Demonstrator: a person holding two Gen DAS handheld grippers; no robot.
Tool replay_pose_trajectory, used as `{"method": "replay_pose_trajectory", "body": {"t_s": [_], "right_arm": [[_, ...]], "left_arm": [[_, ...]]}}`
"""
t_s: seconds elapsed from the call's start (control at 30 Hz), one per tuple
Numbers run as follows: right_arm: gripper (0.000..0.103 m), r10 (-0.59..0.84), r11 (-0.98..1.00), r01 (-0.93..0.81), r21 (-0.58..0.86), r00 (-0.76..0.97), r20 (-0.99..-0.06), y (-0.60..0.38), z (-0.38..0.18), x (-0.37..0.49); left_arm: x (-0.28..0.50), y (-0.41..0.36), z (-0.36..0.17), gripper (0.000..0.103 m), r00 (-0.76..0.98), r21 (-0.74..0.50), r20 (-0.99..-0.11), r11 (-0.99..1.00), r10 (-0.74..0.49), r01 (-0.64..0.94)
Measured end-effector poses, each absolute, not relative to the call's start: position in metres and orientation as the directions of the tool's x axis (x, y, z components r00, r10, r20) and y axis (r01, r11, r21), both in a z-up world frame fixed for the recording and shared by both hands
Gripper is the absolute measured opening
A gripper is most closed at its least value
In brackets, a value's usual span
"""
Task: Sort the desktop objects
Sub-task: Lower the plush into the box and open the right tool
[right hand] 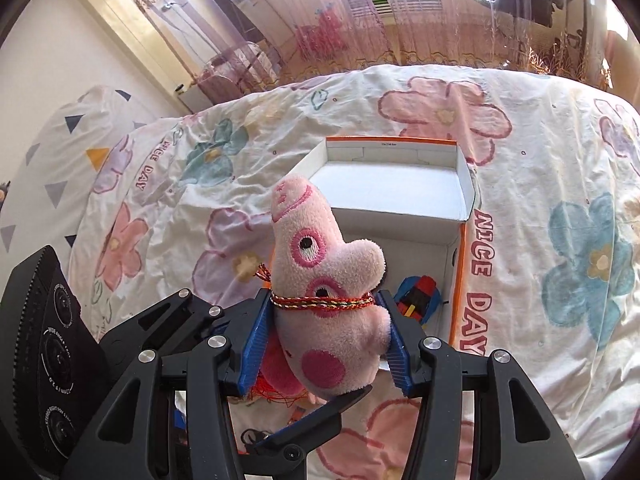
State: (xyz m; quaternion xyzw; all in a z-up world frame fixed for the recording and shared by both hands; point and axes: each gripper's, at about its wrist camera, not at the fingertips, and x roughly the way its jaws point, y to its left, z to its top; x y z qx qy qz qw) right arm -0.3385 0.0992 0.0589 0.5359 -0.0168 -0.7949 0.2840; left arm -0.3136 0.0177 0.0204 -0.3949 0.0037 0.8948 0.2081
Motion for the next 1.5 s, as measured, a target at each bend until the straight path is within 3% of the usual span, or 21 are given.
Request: {"method": "replay_pose_trajectory", "body": {"t_s": [0.87,1.07,1.13,1.5], "right_arm": [[0.051,-0.449,-0.857,0.341,0.385,-0.13,-0.884,0.097,-0.096,-0.389],[0.051,-0.44,-0.864,0.326,0.384,-0.118,-0.89,0.099,-0.115,-0.389],[0.052,-0.446,-0.862,0.326,0.389,-0.118,-0.888,0.099,-0.115,-0.389],[0.065,-0.449,-0.868,0.301,0.396,-0.133,-0.884,0.1,-0.102,-0.38]], "left_arm": [[-0.332,0.033,-0.109,0.063,-0.434,-0.198,-0.83,-0.913,0.35,-0.357],[-0.324,0.033,-0.118,0.07,-0.426,-0.206,-0.833,-0.913,0.352,-0.352],[-0.322,0.033,-0.116,0.083,-0.428,-0.211,-0.832,-0.914,0.354,-0.346],[-0.3,0.024,-0.087,0.084,-0.467,-0.2,-0.817,-0.925,0.34,-0.323]]}}
